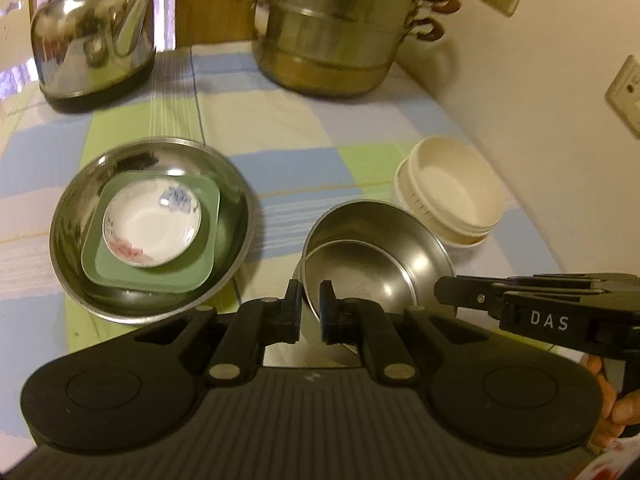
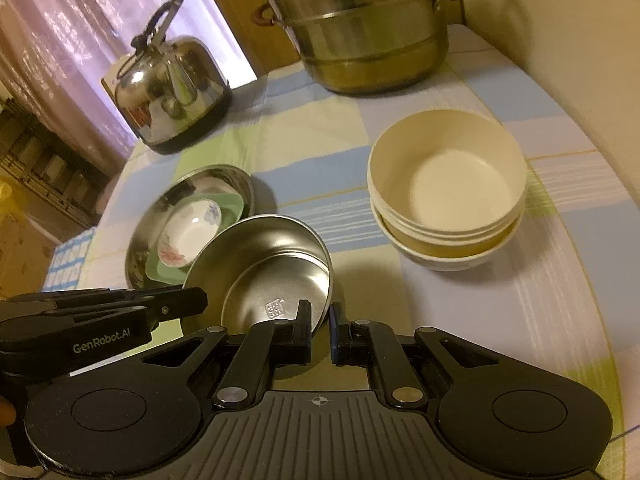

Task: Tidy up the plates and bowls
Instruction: 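Lift the steel bowl with the left gripper and carry it over the bowl stack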

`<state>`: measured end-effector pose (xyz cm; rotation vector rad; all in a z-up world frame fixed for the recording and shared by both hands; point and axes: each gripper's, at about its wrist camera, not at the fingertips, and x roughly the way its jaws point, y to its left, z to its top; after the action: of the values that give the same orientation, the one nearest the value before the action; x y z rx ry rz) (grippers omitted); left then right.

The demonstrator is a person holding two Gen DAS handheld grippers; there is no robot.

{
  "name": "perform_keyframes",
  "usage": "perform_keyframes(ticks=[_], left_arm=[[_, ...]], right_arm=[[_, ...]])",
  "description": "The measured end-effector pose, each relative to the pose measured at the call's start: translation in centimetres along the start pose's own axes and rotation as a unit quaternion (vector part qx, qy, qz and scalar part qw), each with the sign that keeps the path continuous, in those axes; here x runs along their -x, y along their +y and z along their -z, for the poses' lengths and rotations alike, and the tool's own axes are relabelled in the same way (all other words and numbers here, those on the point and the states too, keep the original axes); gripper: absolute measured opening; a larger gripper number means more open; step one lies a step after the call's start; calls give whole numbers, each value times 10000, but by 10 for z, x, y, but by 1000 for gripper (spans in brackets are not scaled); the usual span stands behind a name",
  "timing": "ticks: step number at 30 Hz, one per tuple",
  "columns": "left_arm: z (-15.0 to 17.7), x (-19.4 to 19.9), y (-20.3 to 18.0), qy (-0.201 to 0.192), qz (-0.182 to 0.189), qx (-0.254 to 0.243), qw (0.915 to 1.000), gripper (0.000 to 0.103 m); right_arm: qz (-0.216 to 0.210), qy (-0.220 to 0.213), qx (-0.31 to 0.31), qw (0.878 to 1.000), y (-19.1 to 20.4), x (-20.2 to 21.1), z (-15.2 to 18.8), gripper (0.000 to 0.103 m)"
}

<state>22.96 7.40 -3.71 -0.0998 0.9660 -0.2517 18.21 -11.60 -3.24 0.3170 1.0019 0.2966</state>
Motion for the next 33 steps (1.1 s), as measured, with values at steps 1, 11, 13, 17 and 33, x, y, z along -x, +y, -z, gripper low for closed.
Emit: perform_keyframes(ticks=[1, 11, 13, 17, 33], left_arm=[[-1, 4, -2, -43, 18, -18, 10000, 8], [-22, 21, -27, -387, 224, -282, 9986, 8], [-27, 20, -33, -431, 284, -344, 9981, 8], [-39, 14, -47, -506, 407, -485, 9967, 8], [-79, -24, -84, -507, 722, -677, 9938, 8]], right_arm=[[-9, -37, -10, 10000, 0, 4, -1, 9], [21, -422, -131, 9990, -6, 39, -13, 9], [63, -506, -154, 9986, -9, 46, -18, 9], [203, -659, -225, 9974, -19, 56, -27, 9], [552, -997, -550, 9920, -62, 69, -62, 8]])
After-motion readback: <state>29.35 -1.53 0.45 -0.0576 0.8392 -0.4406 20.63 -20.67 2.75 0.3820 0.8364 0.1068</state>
